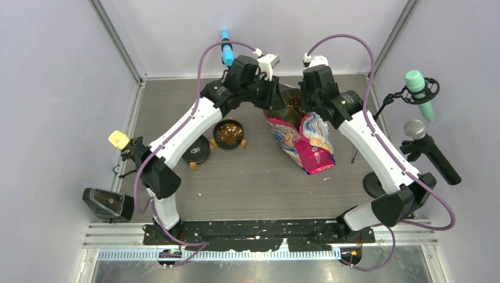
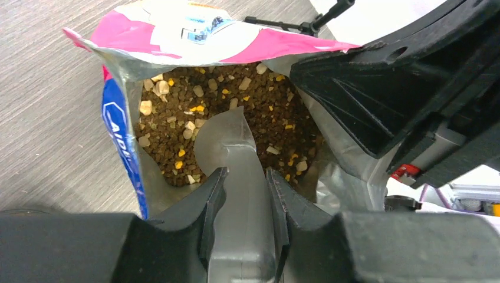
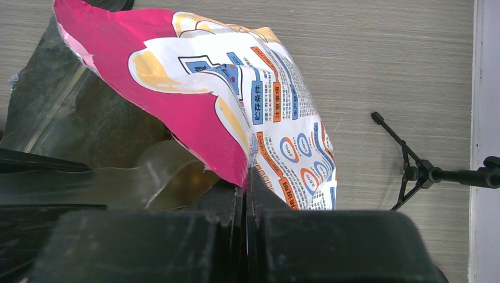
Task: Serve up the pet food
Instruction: Collect the pet food from the pet food bag.
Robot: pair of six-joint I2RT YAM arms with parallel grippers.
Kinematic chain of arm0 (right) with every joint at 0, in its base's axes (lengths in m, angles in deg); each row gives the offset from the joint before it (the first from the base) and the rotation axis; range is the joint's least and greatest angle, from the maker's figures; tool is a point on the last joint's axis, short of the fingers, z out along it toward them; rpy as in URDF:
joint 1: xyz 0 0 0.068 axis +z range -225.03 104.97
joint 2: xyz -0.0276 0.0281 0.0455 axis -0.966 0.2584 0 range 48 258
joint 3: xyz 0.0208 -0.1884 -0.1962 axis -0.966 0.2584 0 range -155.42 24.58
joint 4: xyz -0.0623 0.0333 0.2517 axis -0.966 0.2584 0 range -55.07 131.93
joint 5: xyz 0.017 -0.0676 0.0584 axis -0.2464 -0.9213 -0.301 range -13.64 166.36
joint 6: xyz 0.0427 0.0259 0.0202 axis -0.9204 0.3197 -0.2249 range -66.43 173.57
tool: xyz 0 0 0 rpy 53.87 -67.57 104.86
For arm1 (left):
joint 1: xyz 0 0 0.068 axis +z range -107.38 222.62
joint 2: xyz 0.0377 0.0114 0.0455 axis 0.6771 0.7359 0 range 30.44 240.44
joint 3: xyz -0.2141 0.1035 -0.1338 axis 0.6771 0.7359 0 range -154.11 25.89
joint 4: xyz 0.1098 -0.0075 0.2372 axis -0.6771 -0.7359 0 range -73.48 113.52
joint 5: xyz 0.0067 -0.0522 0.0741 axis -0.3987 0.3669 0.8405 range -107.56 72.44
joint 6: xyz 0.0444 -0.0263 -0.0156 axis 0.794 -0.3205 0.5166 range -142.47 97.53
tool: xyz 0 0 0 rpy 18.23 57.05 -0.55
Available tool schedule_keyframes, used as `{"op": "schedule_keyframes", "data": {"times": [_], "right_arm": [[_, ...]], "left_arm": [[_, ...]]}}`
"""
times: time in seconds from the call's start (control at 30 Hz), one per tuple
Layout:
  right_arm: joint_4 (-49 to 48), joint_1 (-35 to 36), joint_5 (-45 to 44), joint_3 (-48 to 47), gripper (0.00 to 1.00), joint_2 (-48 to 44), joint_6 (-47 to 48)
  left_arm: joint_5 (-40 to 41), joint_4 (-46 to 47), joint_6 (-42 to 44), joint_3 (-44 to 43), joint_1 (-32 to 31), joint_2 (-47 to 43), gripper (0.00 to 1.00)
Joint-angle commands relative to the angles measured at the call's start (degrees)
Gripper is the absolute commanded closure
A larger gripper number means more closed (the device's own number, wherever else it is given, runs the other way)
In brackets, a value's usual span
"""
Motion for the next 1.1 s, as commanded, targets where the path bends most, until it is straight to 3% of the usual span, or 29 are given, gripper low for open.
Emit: {"op": "schedule_keyframes", "data": {"times": [0.0, 0.5, 0.7, 1.07], "right_arm": [[-2.1, 0.1, 0.3, -1.5, 0.95, -3.3, -1.6], [-2.2, -0.2, 0.9, 0.1, 0.95, -3.6, -2.0], [-2.3, -0.4, 0.8, 0.8, 0.95, -4.0, -2.3], [-2.5, -0.7, 0.7, 1.9, 0.95, -4.5, -2.6]], "left_arm": [[4.0, 4.4, 2.2, -0.2, -1.1, 0.4, 1.0], [7.5, 3.5, 2.0, -3.4, -4.2, 8.4, 1.0], [-3.3, 4.5, -1.5, -4.4, -4.3, 12.3, 1.0], [-12.6, 8.6, -8.9, -3.7, -4.2, 13.9, 1.0]]}}
